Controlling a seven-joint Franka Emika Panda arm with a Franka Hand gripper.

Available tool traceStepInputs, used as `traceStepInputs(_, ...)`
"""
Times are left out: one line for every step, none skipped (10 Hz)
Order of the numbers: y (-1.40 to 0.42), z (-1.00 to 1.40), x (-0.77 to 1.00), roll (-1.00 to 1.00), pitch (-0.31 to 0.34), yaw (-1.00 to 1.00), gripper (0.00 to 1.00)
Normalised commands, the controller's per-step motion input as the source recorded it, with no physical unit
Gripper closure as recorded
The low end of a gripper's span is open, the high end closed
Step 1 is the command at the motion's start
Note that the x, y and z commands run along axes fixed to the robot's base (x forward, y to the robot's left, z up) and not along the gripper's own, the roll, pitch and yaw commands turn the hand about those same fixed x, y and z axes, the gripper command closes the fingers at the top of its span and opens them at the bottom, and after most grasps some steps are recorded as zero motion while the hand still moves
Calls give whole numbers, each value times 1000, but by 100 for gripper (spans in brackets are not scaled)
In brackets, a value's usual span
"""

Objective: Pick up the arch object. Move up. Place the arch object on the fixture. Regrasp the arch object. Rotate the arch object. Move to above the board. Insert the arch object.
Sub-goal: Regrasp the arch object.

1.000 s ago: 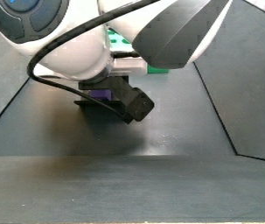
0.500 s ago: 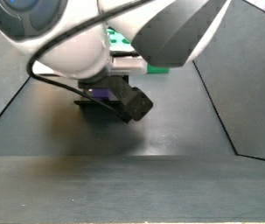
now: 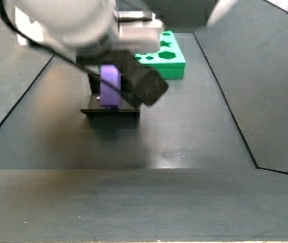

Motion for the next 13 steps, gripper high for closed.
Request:
traceStepInputs(13,722,-36,29,45,-24,0)
traceStepInputs(11,467,-37,33,39,-27,0)
traceStepInputs(11,277,-36,33,33,-29,0)
traceStepInputs(-1000,972,-13,1000,52,31,0)
traceStepInputs(-1000,939,-5,1000,52,31,0)
traceStepInputs(-1000,929,-33,1000,43,31,0)
traceStepInputs(-1000,878,-79,1000,34,29,0)
traceStepInputs(-835,664,-77,1000,29,29,0)
traceStepInputs(-583,343,-54,1000,27,29,0)
traceStepInputs(-385,115,-31,1000,25,29,0)
traceStepInputs(-257,41,-14,1000,24,29,0)
traceStepInputs(-21,48,-14,1000,25,29,0)
traceStepInputs(-37,31,-7,1000,22,30,0)
